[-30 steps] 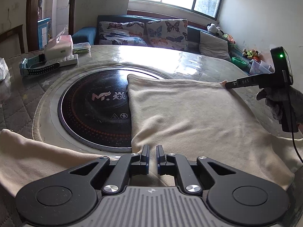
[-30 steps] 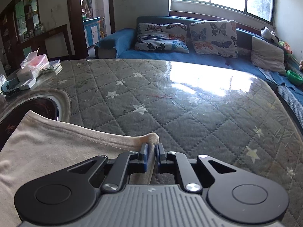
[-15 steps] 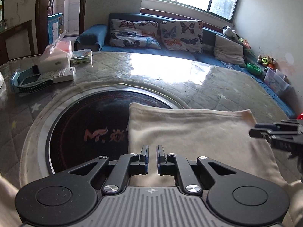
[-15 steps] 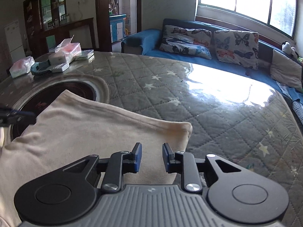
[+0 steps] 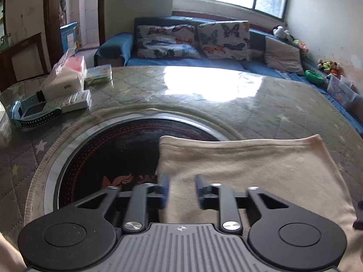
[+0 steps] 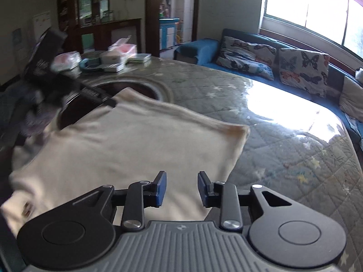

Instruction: Fold clothes

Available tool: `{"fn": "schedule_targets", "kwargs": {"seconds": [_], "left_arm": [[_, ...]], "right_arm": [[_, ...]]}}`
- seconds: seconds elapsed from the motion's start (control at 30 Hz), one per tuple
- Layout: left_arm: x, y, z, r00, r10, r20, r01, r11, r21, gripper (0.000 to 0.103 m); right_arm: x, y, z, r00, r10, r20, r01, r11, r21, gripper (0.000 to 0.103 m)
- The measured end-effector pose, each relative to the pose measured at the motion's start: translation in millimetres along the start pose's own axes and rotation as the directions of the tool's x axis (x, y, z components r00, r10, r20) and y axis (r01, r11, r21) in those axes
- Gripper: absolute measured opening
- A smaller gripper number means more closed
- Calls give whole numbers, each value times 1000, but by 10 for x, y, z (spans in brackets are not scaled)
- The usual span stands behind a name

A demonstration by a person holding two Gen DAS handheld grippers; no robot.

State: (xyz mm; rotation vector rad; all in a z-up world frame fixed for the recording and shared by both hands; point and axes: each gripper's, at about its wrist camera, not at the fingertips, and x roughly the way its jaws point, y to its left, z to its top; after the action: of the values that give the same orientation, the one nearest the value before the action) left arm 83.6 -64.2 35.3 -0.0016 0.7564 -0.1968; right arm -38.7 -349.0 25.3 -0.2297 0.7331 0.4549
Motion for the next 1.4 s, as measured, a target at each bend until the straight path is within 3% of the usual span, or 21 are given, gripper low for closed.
{"fn": "schedule_targets", "kwargs": {"seconds": [0.2, 0.33, 0.43, 0.6, 0.77, 0.9, 1.03, 1.13, 1.33, 1.4], "left_arm": [[-503, -406, -327, 995, -79, 61, 71, 990, 123, 69], [-762, -700, -589, 989, -118, 87, 95, 969, 229, 73], [-920, -924, -781, 984, -140, 107, 100, 944, 314, 78], [-984, -1246, -990, 977, -186, 109, 127, 907, 401, 83], [-936, -1418, -1154, 975, -209, 81, 154, 886, 437, 87], [-939, -1434, -1181, 972, -222, 78, 170, 892, 419, 98], [-934, -1436, -1191, 973, -216, 77, 166, 898, 408, 101], [-947, -1457, -1218, 975, -207, 83, 156, 900, 407, 103], [-959, -1469, -1235, 977, -199, 77, 152, 901, 406, 103], [-954, -1477, -1245, 977, -199, 73, 152, 898, 412, 103]], "right_arm": [[-258, 385, -347, 1000, 9, -13, -10, 993, -114, 36], [-359, 569, -541, 999, -39, -9, 37, 979, -202, 39], [-480, 625, -600, 998, -57, 10, 58, 978, -199, 42], [-734, 500, -708, 996, -85, 42, 88, 993, -78, 43], [-1009, 88, -967, 970, -243, 23, 238, 963, 128, 43], [-1264, -360, -1302, 913, -405, -38, 395, 859, 326, 43], [-1429, -692, -1611, 875, -474, -95, 459, 754, 470, 43], [-1497, -829, -1768, 884, -457, -102, 432, 712, 554, 42], [-1518, -782, -1855, 898, -430, -93, 401, 711, 578, 39], [-1514, -744, -1819, 897, -433, -91, 405, 717, 568, 24]]}}
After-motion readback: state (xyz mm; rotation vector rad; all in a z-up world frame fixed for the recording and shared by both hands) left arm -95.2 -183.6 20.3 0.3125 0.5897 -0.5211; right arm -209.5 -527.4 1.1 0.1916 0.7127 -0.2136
